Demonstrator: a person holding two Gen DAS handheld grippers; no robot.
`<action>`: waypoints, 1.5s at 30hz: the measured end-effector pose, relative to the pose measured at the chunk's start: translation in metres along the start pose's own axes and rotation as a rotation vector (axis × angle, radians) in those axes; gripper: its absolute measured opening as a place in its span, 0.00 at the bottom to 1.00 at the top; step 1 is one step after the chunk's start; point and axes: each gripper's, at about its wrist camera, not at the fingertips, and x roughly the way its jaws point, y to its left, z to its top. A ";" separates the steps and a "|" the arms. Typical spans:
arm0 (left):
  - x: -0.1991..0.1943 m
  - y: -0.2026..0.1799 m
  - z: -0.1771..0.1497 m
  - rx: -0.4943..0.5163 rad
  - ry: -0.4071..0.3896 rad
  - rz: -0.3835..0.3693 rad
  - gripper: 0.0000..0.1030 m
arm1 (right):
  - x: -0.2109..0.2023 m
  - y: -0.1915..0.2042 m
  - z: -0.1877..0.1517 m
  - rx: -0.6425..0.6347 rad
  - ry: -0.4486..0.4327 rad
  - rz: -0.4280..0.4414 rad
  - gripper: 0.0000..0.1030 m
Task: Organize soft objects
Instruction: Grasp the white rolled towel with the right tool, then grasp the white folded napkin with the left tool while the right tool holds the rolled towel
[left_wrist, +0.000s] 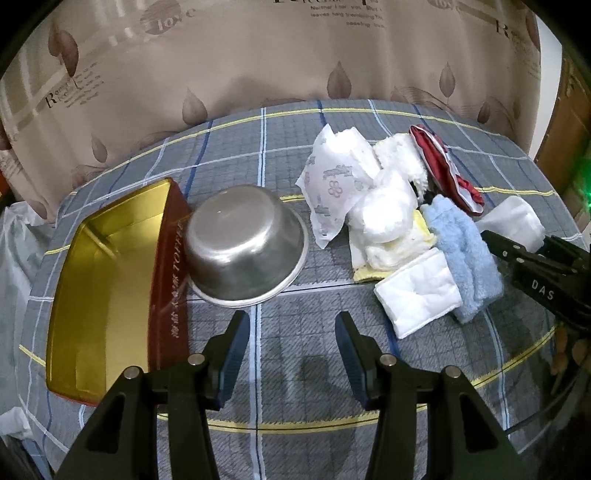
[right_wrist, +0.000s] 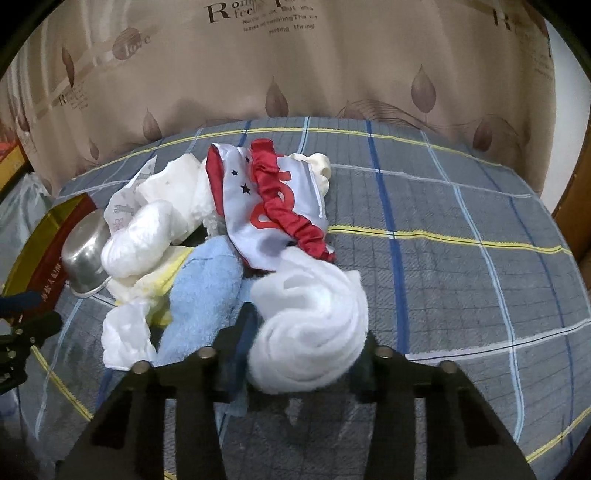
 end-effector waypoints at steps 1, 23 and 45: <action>0.001 -0.001 0.000 0.001 0.004 -0.007 0.48 | -0.001 0.000 0.000 0.003 -0.003 0.002 0.33; 0.018 -0.053 0.008 0.172 0.044 -0.244 0.48 | -0.017 -0.035 0.003 0.128 -0.040 -0.052 0.26; 0.048 -0.056 0.013 0.109 0.062 -0.330 0.13 | -0.009 -0.037 -0.001 0.145 -0.018 -0.028 0.26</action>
